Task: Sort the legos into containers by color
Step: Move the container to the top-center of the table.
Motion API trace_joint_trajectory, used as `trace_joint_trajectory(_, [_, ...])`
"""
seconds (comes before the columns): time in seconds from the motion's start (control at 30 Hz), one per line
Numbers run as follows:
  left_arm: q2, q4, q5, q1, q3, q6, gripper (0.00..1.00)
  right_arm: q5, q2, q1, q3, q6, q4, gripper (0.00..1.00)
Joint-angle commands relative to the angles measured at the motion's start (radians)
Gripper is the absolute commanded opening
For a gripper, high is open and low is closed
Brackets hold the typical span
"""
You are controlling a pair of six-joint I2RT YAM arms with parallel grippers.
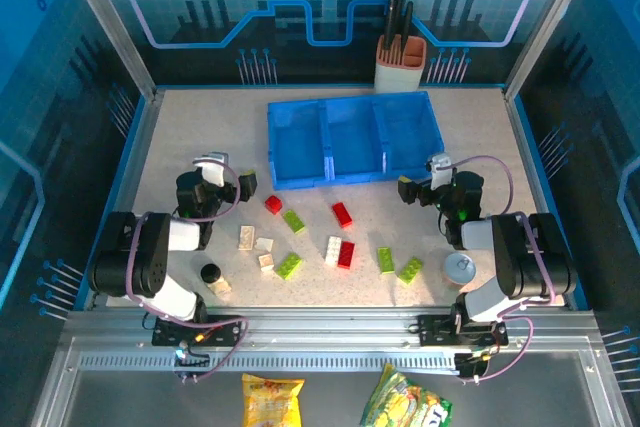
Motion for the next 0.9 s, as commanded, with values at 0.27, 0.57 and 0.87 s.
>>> trace_joint_trajectory(0.27, [0.004,0.035,0.034,0.007,-0.014,0.015,0.99,-0.025,0.003,-0.009,0.006,-0.017,0.034,1.0])
trace_joint_trajectory(0.57, [0.004,0.033,0.024,0.008,-0.012,0.009,0.99,-0.027,0.003,-0.008,0.006,-0.017,0.033,1.0])
trace_joint_trajectory(0.87, [0.004,0.019,-0.008,0.007,-0.005,-0.002,0.99,-0.026,0.003,-0.009,0.006,-0.017,0.034,1.0])
